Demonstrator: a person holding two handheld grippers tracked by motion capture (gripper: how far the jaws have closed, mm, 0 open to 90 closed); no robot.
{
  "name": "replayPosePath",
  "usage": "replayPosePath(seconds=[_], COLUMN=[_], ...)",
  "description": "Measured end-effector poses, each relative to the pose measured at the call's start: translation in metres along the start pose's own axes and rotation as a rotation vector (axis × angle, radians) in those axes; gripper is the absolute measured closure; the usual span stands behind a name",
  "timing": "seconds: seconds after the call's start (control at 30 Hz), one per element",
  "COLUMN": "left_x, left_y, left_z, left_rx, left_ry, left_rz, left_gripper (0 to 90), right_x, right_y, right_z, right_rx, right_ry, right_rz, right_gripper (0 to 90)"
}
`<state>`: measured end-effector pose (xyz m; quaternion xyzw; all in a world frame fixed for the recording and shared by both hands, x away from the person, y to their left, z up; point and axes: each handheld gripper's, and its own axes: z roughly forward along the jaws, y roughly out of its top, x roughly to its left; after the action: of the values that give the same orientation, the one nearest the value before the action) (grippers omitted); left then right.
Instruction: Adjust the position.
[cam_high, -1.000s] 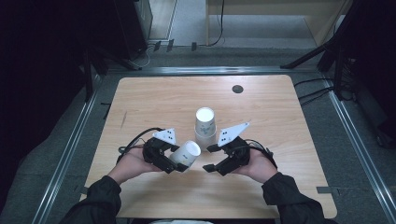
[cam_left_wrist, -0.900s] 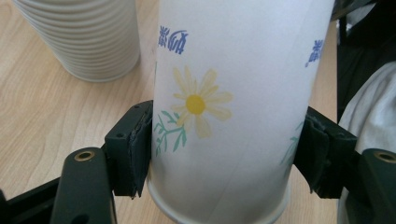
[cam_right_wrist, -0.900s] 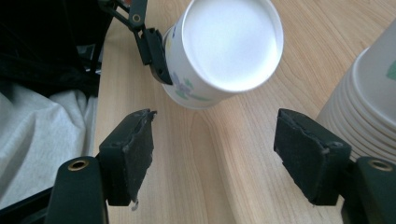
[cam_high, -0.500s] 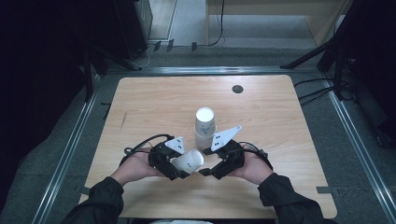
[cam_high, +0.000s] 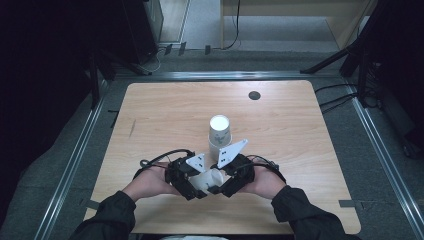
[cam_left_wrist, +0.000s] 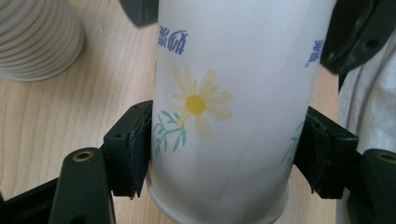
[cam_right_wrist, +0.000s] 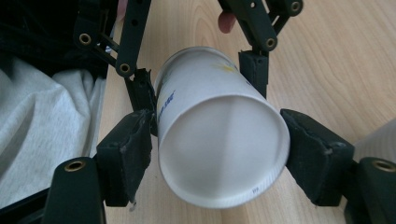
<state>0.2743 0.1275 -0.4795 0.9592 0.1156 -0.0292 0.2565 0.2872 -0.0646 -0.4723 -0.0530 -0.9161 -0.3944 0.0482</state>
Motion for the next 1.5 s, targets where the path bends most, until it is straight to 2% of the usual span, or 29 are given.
replayPosePath(seconds=[0.13, 0.3, 0.37, 0.47, 0.57, 0.7, 0.9, 1.03, 1.2, 1.3, 1.5], left_x=[-0.002, -0.001, 0.0, 0.002, 0.003, 0.004, 0.009, 0.011, 0.009, 0.008, 0.006], left_y=[0.0, -0.001, -0.002, -0.002, -0.002, -0.004, -0.007, -0.01, -0.012, -0.014, -0.016], left_z=[0.0, -0.001, -0.003, -0.005, -0.011, -0.016, -0.02, -0.023, -0.028, -0.031, -0.035], left_rx=[0.003, -0.016, -0.042, -0.076, -0.125, -0.173, -0.189, -0.218, -0.267, -0.306, -0.367], left_ry=[0.002, -0.01, -0.009, 0.005, -0.011, -0.005, 0.022, 0.017, 0.01, 0.025, 0.023], left_rz=[0.006, 0.013, 0.011, -0.005, -0.014, -0.035, -0.054, -0.076, -0.094, -0.098, -0.12], left_gripper=[27.7, 27.5, 26.0, 12.4, 10.7, 10.1, 7.3, 3.2, 3.2, 3.3, 3.3], right_x=[0.001, -0.002, -0.002, -0.002, -0.004, -0.008, -0.01, -0.01, -0.012, -0.012, -0.013], right_y=[0.001, 0.001, 0.002, 0.003, 0.003, 0.001, -0.002, -0.003, -0.002, 0.0, 0.004], right_z=[0.002, -0.001, -0.003, -0.006, -0.013, -0.023, -0.036, -0.041, -0.049, -0.052, -0.052], right_rx=[0.007, 0.004, 0.002, -0.014, -0.032, -0.067, -0.117, -0.126, -0.165, -0.192, -0.22], right_ry=[0.008, 0.034, 0.036, 0.028, 0.013, 0.006, 0.005, -0.005, 0.006, 0.015, 0.036], right_rz=[-0.013, 0.011, 0.013, 0.013, 0.02, 0.036, 0.044, 0.048, 0.057, 0.052, 0.051], right_gripper=[33.5, 35.3, 35.4, 35.4, 35.3, 35.3, 35.3, 35.2, 35.3, 35.2, 35.2])
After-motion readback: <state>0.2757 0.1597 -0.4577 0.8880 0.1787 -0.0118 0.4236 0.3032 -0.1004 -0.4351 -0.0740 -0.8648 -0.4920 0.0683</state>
